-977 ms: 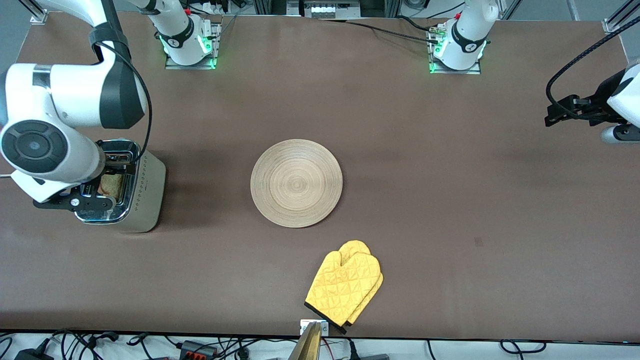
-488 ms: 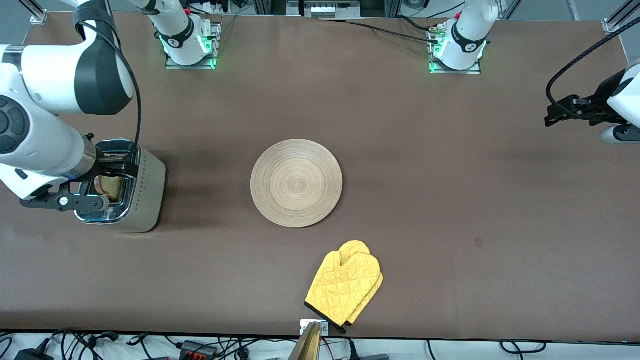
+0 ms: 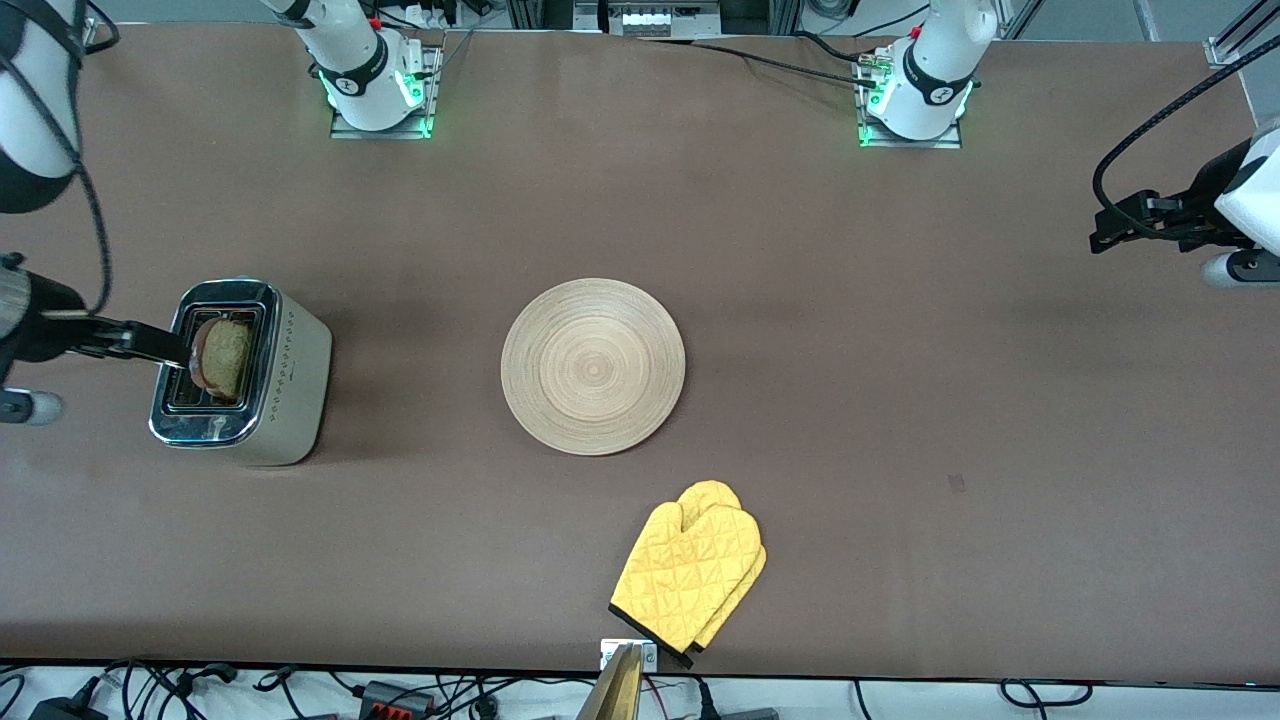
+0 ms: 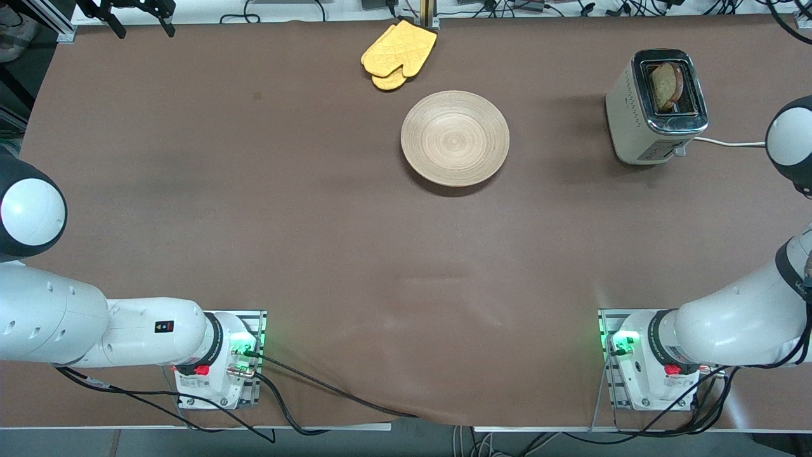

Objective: Move plate and put bread in toaster
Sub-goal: 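Open the right gripper and raise it away from the toaster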

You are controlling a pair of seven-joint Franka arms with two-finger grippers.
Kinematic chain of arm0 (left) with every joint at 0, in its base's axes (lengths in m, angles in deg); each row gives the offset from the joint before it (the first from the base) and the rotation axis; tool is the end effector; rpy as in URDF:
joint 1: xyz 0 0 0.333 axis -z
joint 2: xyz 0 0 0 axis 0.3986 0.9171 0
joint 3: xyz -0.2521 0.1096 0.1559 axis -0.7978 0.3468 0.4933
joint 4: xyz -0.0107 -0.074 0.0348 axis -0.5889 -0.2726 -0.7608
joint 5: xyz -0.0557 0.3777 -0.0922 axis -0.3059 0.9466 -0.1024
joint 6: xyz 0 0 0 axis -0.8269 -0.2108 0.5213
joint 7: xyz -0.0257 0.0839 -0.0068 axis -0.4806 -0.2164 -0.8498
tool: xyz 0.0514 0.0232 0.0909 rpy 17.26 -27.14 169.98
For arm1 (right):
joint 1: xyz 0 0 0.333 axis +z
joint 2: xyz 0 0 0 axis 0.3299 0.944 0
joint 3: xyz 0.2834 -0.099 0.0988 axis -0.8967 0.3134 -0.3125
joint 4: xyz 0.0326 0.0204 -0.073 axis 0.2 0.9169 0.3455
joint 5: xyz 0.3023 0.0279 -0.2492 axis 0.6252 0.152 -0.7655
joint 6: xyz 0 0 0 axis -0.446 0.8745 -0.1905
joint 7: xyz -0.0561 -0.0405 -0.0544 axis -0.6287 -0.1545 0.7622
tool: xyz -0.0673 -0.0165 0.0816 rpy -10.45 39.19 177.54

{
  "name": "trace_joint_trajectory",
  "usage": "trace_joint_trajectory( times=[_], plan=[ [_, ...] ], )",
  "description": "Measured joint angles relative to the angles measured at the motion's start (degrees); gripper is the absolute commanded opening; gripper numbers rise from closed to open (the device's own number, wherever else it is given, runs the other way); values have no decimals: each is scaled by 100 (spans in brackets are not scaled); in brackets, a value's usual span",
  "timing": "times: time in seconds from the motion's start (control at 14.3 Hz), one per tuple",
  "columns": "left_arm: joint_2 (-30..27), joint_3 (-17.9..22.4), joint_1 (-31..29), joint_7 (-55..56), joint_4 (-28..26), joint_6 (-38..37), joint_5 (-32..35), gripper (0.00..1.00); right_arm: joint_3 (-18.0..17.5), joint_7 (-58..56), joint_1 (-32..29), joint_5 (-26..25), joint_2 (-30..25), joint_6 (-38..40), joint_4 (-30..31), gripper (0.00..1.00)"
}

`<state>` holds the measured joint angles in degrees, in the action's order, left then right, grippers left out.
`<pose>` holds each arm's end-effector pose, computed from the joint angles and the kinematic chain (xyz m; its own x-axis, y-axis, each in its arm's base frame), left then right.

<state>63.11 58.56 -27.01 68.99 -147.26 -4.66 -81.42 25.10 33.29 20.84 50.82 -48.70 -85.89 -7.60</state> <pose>0.5557 0.0112 0.6004 0.9906 0.0288 -0.1341 0.0289 -0.9996 -0.0007 0.6645 -0.0138 0.5648 0.9936 -0.0964 -0.0581 -0.0960 -0.9953 0.0099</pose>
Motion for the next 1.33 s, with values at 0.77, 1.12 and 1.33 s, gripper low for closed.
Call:
trace_joint_trajectory(
  times=[0.77,1.12,1.33],
  plan=[
    [1,27,-172,-15,-21,-2,-144,100,-28,-564,-257,18,-639,-241,698,100],
    [1,26,-183,-20,-27,-4,-148,100,-66,-564,-257,-169,-1582,-724,2102,100],
    [1,26,-183,-20,-28,-4,-148,100,-76,-564,-257,-170,-2025,-738,2648,100]
  ],
)
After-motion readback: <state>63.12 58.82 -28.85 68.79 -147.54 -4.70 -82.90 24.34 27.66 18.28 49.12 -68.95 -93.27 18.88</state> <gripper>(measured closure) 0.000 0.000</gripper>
